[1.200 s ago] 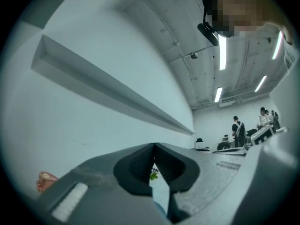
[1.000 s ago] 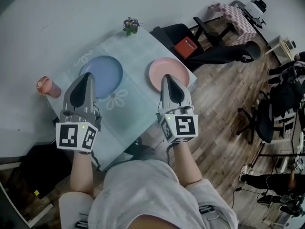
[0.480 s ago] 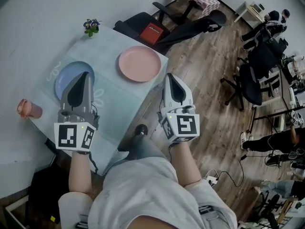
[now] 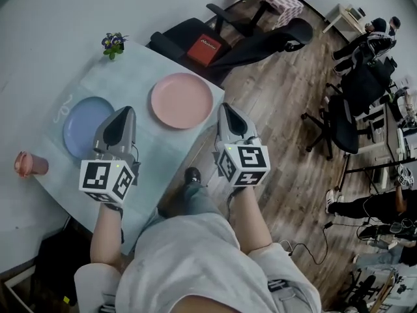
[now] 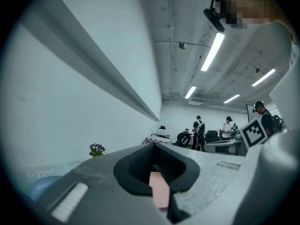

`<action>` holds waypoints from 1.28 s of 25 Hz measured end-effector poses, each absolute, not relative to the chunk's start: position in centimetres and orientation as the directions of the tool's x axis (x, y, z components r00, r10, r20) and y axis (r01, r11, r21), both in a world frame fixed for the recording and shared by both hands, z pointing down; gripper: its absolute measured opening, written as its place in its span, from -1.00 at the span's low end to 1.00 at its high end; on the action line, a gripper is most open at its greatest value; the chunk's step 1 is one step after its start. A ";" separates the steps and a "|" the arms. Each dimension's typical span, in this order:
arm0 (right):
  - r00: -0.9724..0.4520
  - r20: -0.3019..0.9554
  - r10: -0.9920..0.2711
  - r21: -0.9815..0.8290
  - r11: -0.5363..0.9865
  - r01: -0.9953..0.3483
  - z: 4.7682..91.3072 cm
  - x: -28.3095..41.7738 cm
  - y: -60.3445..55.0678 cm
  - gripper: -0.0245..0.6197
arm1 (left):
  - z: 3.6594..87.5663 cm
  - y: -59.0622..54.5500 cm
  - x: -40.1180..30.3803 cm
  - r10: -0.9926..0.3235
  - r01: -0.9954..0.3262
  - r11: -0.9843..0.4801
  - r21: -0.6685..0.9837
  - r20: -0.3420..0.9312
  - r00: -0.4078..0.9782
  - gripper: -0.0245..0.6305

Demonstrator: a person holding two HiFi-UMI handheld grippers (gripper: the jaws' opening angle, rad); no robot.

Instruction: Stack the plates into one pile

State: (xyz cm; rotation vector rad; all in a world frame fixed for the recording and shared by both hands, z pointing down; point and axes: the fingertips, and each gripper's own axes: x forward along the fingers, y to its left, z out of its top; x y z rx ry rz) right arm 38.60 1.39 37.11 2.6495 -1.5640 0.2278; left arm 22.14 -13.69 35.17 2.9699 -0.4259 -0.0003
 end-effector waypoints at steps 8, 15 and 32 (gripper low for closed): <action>0.351 0.357 -0.866 -0.121 -0.415 -0.902 44.8 47.7 -2.8 -0.90 | 45.4 -15.9 30.0 -0.330 -0.395 -0.894 0.209 0.290 0.899 -0.89; 0.211 0.538 -0.816 -0.201 -0.368 -0.908 53.2 51.9 -4.4 -0.80 | 55.9 -17.7 32.7 -0.326 -0.514 -0.819 0.256 0.530 0.783 -0.71; 0.023 0.700 -0.714 -0.284 -0.308 -0.908 62.3 53.3 -6.2 -0.63 | 63.4 -20.5 33.8 -0.343 -0.707 -0.637 0.307 0.709 0.616 -0.47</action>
